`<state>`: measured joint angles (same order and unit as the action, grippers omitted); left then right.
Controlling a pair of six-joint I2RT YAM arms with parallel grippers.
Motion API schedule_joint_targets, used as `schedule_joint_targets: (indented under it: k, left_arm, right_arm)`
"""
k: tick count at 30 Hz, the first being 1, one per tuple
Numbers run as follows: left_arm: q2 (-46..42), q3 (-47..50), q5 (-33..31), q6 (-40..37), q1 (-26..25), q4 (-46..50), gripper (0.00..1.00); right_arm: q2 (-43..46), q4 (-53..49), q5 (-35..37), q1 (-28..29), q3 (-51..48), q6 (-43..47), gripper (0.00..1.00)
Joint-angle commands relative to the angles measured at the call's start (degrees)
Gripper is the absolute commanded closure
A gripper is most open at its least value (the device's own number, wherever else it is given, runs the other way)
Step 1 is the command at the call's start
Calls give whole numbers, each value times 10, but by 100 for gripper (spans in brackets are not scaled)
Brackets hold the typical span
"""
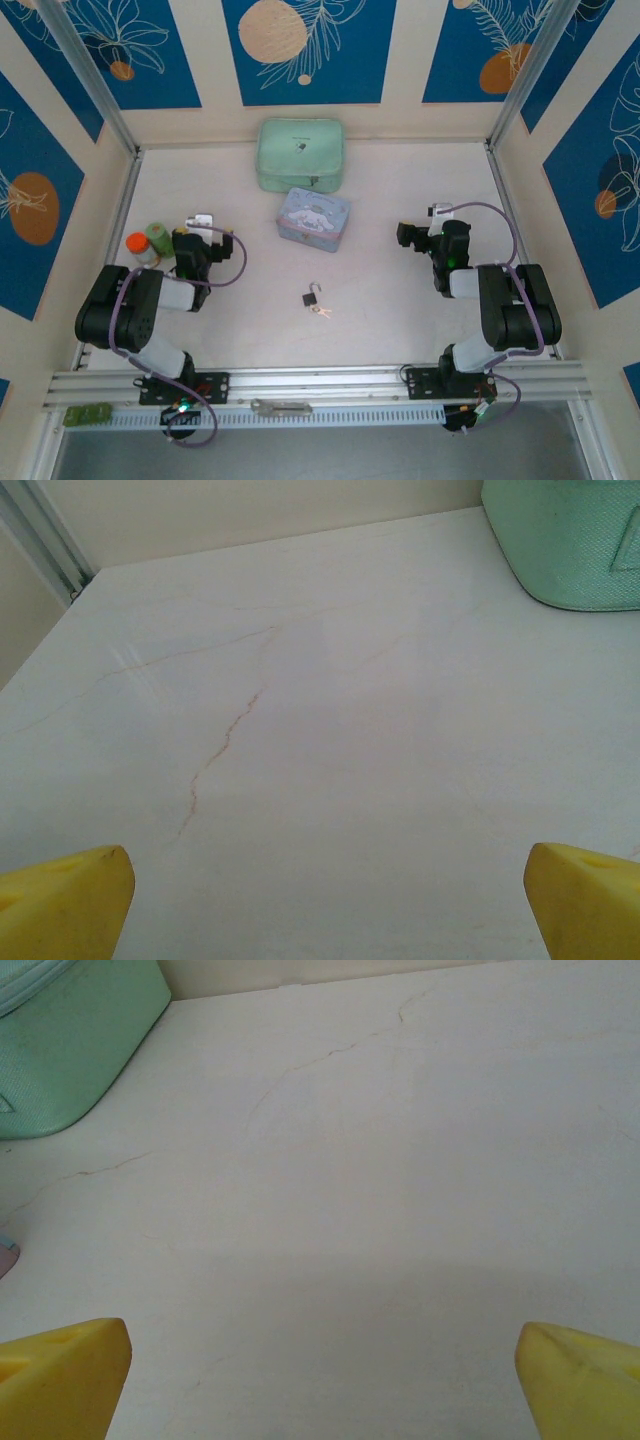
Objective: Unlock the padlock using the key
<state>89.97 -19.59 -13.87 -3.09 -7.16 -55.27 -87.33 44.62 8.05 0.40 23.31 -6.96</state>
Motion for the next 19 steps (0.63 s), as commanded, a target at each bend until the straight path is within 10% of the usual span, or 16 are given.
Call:
schedule_joint_targets:
  k: [1, 19]
  left_arm:
    - [0, -8, 11, 3, 7, -15, 1]
    - [0, -8, 10, 3, 7, -15, 1]
  right_arm:
    - [1, 17, -8, 1, 5, 9, 1]
    - [2, 17, -8, 1, 5, 9, 1]
